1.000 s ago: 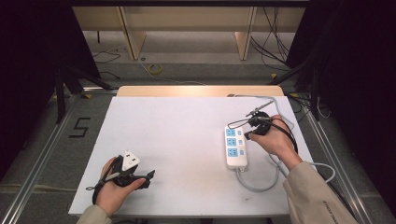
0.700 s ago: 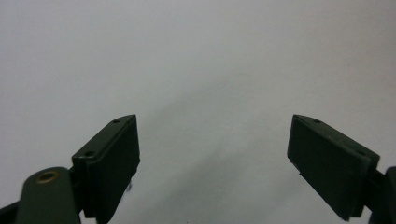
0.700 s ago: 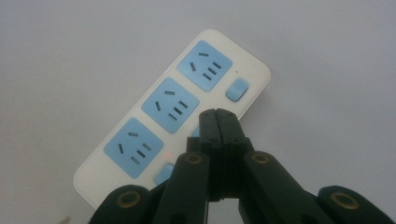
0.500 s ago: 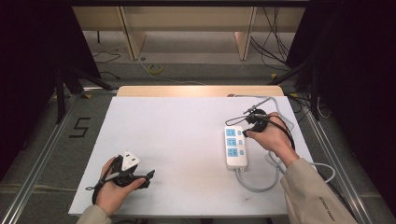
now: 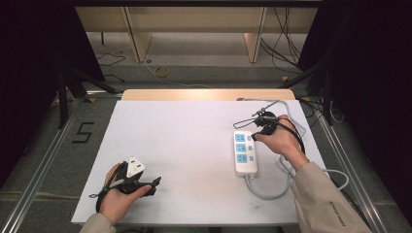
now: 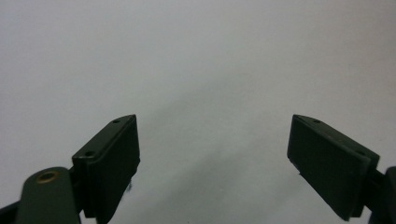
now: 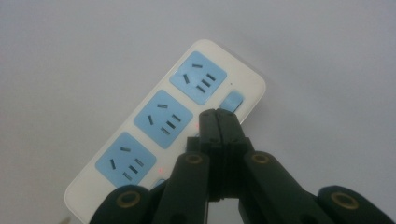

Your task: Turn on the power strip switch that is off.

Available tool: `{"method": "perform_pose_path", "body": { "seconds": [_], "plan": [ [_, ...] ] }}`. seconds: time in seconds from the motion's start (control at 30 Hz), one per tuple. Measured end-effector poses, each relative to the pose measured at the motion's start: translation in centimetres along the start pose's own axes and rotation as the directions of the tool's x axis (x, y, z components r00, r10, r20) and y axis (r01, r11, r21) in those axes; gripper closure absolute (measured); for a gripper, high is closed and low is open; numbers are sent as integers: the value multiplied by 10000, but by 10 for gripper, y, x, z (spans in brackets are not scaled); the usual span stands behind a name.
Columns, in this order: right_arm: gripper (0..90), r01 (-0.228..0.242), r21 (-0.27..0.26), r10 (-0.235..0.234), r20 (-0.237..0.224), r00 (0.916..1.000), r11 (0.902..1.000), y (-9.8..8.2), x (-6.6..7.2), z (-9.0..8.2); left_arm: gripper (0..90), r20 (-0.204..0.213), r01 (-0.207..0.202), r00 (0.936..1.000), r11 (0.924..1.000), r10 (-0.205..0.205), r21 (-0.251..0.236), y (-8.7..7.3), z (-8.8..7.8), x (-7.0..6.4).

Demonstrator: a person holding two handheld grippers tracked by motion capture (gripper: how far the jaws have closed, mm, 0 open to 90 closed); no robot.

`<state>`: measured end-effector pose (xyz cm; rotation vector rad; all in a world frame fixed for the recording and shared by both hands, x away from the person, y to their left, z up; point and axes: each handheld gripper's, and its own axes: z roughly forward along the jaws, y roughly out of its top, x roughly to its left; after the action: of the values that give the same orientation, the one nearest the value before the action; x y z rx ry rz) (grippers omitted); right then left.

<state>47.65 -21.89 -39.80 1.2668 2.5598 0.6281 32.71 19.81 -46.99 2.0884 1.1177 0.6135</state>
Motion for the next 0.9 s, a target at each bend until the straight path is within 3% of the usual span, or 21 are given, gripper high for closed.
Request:
{"method": "perform_pose_path", "body": {
  "seconds": [0.9],
  "plan": [
    [900, -186, 166, 184, 87, 9998, 9997, 18, -8, 11, 168, -5, -11, 10000, 10000, 11, -11, 0, 0, 0]
  ]
}}
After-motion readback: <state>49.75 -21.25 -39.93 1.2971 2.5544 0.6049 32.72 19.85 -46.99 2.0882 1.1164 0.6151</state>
